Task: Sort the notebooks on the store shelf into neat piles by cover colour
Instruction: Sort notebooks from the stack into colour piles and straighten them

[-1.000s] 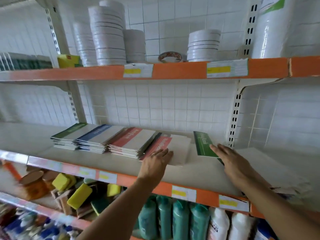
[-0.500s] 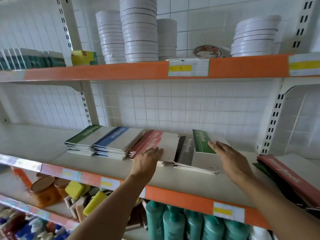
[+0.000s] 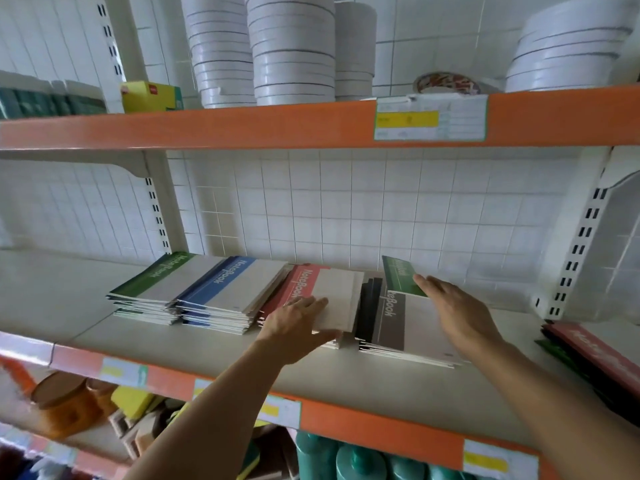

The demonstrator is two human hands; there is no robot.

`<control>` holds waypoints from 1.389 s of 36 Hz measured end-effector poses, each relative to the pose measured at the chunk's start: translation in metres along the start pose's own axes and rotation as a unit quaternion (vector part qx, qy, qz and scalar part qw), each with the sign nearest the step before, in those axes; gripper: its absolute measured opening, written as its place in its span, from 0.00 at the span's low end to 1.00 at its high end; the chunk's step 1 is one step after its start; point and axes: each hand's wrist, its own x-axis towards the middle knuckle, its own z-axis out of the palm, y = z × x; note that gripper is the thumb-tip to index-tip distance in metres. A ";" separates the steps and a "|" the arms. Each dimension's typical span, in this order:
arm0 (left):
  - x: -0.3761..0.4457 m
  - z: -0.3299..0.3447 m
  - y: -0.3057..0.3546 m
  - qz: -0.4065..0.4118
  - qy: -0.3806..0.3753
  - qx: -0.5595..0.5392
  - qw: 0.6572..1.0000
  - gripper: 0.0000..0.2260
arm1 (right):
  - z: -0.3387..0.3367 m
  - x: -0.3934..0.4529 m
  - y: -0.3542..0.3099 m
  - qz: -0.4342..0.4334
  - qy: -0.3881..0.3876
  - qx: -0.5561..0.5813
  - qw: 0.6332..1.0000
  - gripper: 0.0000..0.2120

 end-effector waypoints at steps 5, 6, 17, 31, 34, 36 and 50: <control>0.010 0.000 -0.008 0.024 -0.015 0.005 1.000 0.35 | 0.003 0.009 -0.023 0.030 -0.005 -0.007 1.000 0.36; 0.011 -0.002 -0.010 0.029 -0.020 0.002 0.999 0.36 | 0.003 0.010 -0.029 0.035 -0.004 -0.006 0.999 0.36; 0.021 -0.011 -0.038 0.056 0.000 -0.032 0.998 0.28 | 0.006 0.006 -0.082 0.059 0.045 0.030 0.997 0.35; -0.043 -0.038 -0.092 -0.016 0.070 0.007 0.997 0.22 | -0.002 -0.011 -0.137 -0.008 0.042 0.051 0.998 0.36; -0.062 -0.041 -0.110 -0.046 0.054 0.018 0.997 0.24 | -0.007 -0.012 -0.158 -0.018 0.037 0.057 0.998 0.36; -0.073 -0.041 -0.123 -0.057 0.054 0.033 0.996 0.24 | -0.005 -0.011 -0.173 -0.041 0.045 0.070 0.996 0.36; -0.115 -0.047 -0.240 -0.121 0.090 0.045 0.987 0.39 | -0.004 0.036 -0.299 -0.119 0.054 0.079 0.988 0.33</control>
